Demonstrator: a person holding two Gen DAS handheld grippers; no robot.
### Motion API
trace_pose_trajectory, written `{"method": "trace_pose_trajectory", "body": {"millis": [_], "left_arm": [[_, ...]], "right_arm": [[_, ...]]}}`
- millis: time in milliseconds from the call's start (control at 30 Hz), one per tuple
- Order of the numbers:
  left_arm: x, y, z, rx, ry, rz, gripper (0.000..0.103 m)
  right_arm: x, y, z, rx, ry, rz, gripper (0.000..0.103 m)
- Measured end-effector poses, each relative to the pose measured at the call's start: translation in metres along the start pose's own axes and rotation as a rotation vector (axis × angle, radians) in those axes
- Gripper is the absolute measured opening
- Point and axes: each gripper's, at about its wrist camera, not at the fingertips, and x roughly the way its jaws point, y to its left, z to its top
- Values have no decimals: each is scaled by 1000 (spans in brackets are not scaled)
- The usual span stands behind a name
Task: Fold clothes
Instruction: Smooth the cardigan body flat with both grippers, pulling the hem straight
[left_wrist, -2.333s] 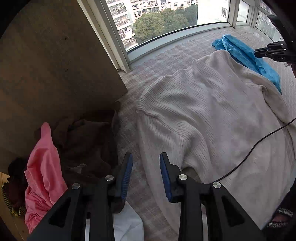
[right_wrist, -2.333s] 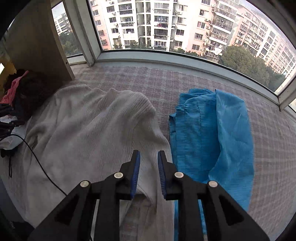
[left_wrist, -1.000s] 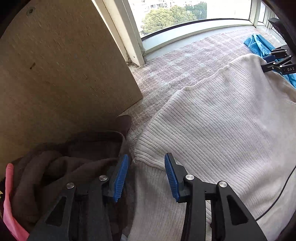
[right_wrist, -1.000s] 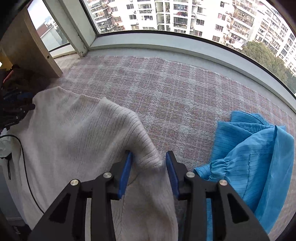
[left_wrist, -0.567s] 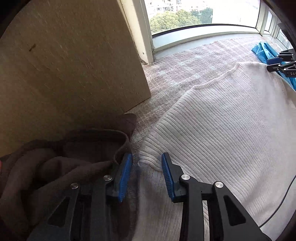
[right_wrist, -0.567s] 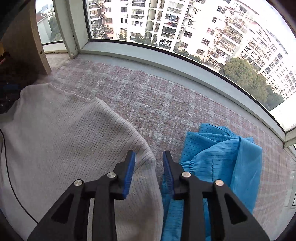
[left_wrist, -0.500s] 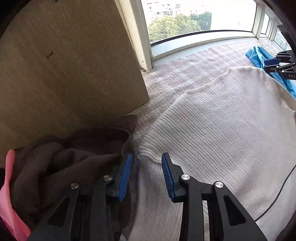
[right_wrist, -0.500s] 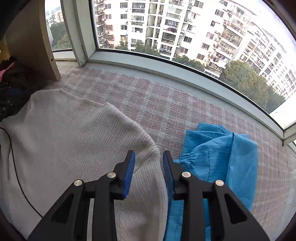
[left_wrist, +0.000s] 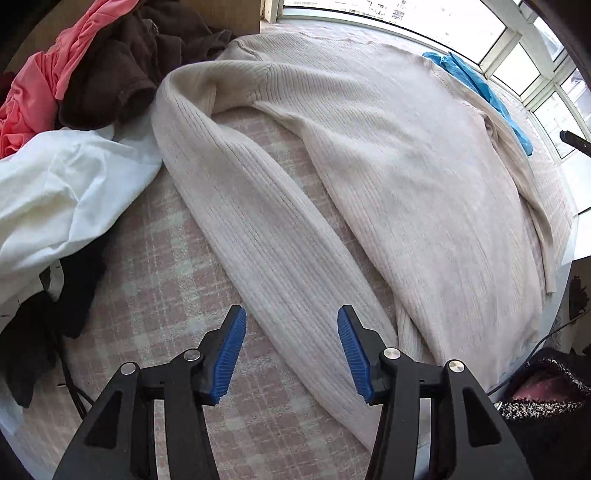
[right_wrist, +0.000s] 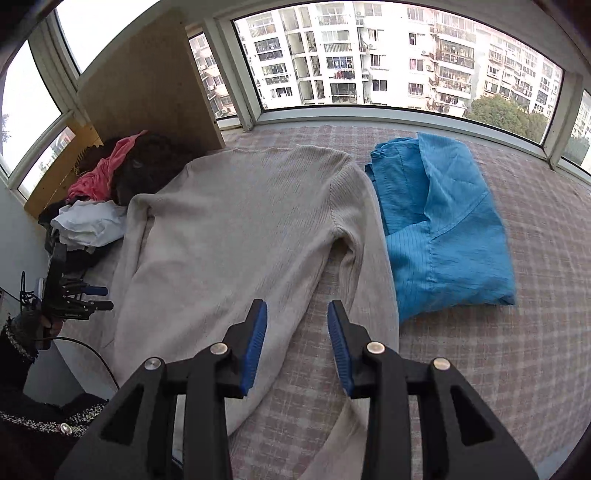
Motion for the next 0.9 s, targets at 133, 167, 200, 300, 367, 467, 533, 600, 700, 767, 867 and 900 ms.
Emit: {"method": "trace_pose_trajectory", "body": {"millis": [133,167,200,300,367,467,533,600,700,767,867,900], "left_arm": [[12,-23,-16,27,-32,26,67],[13,-27,-17,45,-51,53,66],[13,-31,-18,59,-71,67,54],[7,-31,-21,64,-92,5,10],[0,-25,-24,55,-89,-4,10],[-30,-3,-39,61,-110,101,10],[-48,28,-49,61,-89,311,13],[-63,60,-59,32,-69,460,17],[-77,61,-70,24,-91,379,17],[-79,35,-75,83,-124,236,26],[-56,-27,-73,251,-111,81,33],[-45,-49,-70,305,-97,52,33]], "right_arm": [[3,-2,-45,73,37,5,34],[7,-3,-54,90,52,1,34],[11,-4,-64,107,67,-2,34],[25,-1,-87,121,117,-1,34],[31,5,-99,115,144,-2,34],[37,19,-115,93,175,17,34],[40,31,-124,71,196,44,34],[46,45,-133,35,223,66,34],[55,66,-144,-22,253,58,34],[61,73,-149,-35,269,54,34],[66,77,-153,-33,276,63,34],[67,77,-154,-26,276,71,34]]}}
